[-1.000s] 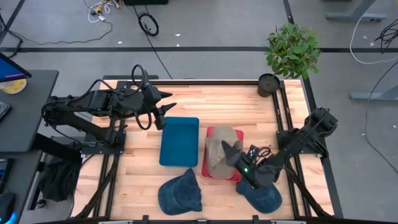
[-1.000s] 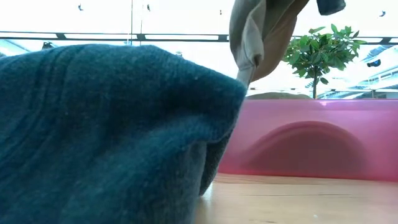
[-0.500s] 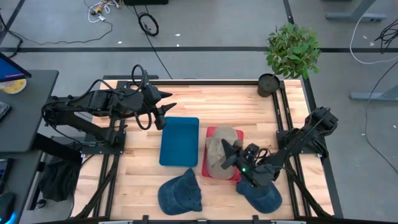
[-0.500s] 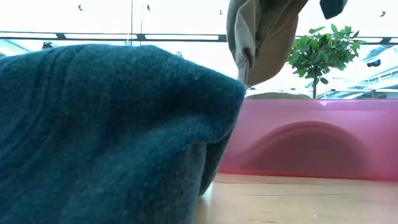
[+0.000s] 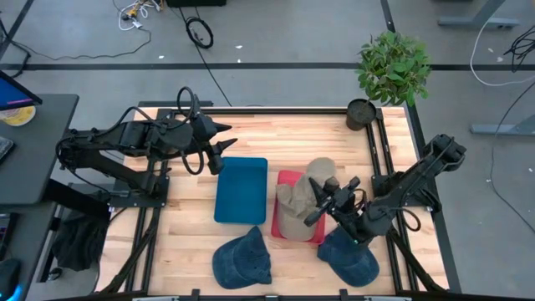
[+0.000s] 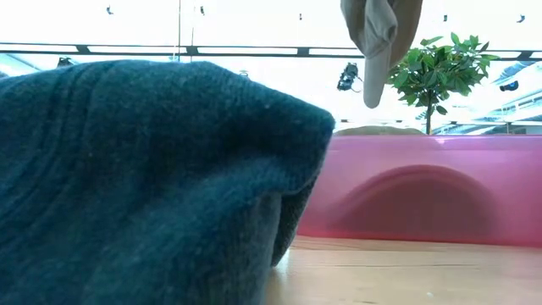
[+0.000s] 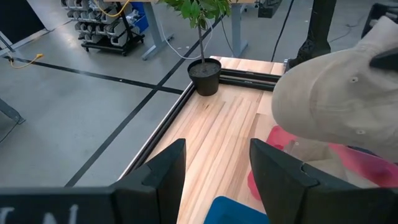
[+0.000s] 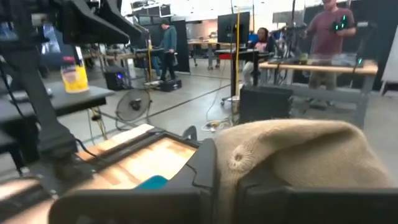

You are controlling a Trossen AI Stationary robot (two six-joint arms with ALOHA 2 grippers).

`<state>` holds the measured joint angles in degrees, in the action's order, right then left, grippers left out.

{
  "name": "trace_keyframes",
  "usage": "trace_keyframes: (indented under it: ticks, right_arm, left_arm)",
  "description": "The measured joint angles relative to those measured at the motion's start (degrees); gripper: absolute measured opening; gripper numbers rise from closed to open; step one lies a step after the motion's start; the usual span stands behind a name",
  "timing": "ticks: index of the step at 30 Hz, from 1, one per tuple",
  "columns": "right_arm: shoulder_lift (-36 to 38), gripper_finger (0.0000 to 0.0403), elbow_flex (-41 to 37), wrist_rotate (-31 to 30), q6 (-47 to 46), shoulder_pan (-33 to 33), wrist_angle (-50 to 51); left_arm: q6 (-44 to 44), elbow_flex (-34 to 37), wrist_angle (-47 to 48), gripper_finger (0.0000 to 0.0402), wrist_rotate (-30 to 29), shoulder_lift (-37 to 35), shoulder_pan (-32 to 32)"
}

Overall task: Pick & Place hat
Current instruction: Put the brown cap into the red bin

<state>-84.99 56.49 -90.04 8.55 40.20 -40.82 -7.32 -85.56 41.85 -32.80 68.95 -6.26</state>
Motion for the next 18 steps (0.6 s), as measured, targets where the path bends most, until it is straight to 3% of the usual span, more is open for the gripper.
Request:
trace_keyframes:
  ticks: [10, 18]
  right_arm:
    - [0.3, 0.0019, 0.0, 0.1, -2.8, -2.7, -0.7]
    - [3.0, 0.0025, 0.0, 0.1, 4.8, -0.2, -0.6]
  left_arm:
    - [0.0, 0.0, 0.0, 0.0181, 0.0, 0.0, 0.0]
    - [0.0, 0.0, 0.0, 0.0181, 0.0, 0.0, 0.0]
